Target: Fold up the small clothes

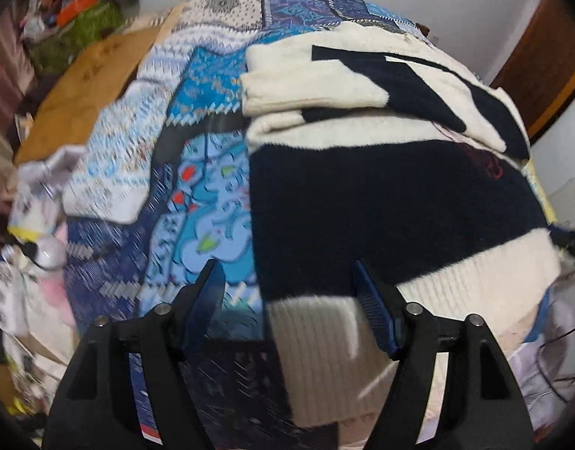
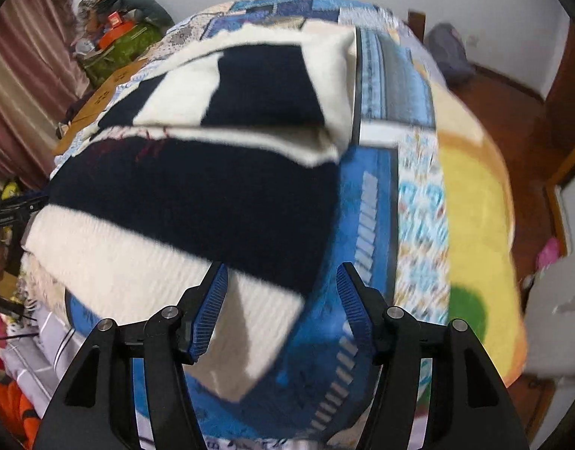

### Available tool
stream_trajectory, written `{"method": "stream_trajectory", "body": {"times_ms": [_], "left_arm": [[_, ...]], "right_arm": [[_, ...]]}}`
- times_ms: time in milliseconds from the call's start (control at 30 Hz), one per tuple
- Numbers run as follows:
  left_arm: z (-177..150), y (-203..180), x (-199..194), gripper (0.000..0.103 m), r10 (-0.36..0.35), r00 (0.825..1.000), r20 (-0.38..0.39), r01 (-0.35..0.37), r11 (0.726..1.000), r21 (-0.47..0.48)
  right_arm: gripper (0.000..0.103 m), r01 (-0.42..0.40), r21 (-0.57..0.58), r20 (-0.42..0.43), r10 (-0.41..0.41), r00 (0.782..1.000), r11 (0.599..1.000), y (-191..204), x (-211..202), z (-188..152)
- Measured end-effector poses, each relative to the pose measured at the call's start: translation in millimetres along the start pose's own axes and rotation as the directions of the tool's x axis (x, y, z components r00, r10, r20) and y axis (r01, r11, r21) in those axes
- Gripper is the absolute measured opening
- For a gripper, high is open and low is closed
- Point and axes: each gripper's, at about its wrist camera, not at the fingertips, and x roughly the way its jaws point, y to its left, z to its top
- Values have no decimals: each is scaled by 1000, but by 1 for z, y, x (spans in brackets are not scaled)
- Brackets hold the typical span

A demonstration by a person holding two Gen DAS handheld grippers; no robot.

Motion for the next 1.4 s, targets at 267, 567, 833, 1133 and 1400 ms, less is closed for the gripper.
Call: {"method": "stream_trajectory", "body": {"times_ms": [267,567,833,1133,1400], "left_arm": [[1,-19,-8,11,-49,999,9,49,998,26],[27,-35,-41,10,3,988,154,-17,996,91],[80,-48,-51,10,29,965,261,-60,992,111],[161,-25,-5,9,44,971,233,-47,999,7],[200,11,69,13,-75,997,11,76,990,-117]], "right_arm": [[15,-80,26,28,80,996,996,10,2,-5],[8,-54,-44,151,60,987,998,24,-22,19],[7,-50,-90,257,72,964,995,34,-39,67],[7,-9,-82,312,35,949,997,27,-17,138],[8,-47,25,205,41,978,999,-14,30,186]]}}
